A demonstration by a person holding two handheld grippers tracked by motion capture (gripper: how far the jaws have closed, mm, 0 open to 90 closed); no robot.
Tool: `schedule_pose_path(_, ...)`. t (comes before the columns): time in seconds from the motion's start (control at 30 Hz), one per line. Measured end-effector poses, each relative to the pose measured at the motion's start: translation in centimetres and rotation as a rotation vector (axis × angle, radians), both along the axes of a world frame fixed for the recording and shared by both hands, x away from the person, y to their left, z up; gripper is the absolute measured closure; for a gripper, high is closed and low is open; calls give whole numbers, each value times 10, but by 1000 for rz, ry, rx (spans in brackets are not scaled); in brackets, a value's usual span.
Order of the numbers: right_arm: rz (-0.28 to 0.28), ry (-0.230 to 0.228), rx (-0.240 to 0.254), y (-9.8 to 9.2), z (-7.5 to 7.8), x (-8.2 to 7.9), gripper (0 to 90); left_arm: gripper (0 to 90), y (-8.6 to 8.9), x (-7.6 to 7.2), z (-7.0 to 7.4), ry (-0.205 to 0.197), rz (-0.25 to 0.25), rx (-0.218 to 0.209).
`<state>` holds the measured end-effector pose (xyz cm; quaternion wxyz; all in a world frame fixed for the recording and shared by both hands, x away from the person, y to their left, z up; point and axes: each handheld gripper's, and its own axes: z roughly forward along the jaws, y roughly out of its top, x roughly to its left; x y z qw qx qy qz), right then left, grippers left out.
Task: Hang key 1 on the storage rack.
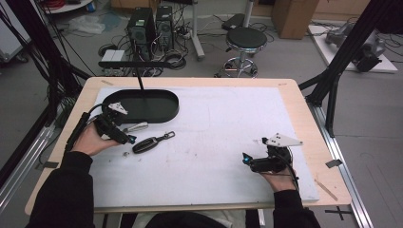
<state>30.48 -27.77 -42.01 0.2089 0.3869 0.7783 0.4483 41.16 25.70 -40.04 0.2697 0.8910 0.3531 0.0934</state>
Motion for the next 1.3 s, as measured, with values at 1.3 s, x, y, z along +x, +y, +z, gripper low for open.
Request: schedule_pose_path(1.3, -21, 12, -13, -5, -3, -4, 8, 426, -12, 30, -23, 10, -39, 62)
